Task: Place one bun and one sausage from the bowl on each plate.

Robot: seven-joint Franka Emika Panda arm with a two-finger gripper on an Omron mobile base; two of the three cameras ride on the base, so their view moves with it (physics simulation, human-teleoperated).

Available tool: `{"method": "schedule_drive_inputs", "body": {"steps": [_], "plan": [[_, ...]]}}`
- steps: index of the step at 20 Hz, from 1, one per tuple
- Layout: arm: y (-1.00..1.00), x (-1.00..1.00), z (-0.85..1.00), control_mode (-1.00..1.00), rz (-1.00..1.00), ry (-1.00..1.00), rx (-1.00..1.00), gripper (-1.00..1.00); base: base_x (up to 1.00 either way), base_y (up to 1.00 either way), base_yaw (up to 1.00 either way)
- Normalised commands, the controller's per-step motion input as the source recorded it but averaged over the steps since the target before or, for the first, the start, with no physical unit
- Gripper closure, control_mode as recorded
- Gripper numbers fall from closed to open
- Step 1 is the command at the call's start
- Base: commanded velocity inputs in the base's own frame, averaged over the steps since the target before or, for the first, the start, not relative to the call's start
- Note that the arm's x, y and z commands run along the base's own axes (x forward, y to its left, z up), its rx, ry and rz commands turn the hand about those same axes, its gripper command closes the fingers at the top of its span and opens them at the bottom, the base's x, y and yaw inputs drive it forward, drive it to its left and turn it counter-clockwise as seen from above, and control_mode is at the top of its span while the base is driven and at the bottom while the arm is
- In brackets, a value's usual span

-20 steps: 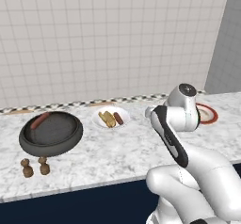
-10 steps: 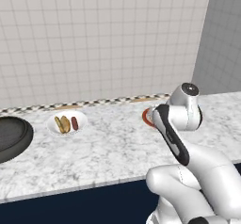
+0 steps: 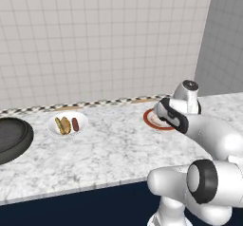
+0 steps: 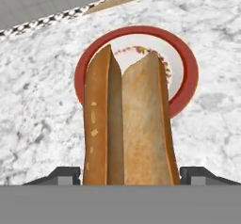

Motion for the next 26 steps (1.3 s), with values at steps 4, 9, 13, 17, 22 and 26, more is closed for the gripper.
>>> {"method": "schedule_drive_inputs", "body": {"steps": [4, 9, 13, 17, 22, 26], "plan": [[-0.67, 1.00, -0.31, -1.00, 0.00, 0.22, -0.03, 1.00, 0.00, 0.00, 0.00], [-0.33, 0.80, -0.63, -1.00, 0.00, 0.05, -0.05, 1.00, 0.00, 0.00, 0.00], [-0.15, 0.16, -0.46, -1.00, 0.00, -0.01, 0.00, -1.00, 0.00, 0.00, 0.00], [0.00, 0.00, -0.09, -1.00, 0.00, -0.04, 0.00, -1.00, 0.00, 0.00, 0.00], [0.00, -0.01, 0.05, -1.00, 0.00, -0.14, 0.00, -1.00, 0.00, 0.00, 0.00], [0.00, -0.01, 0.19, -1.00, 0.00, -0.05, 0.00, -1.00, 0.00, 0.00, 0.00]]}}
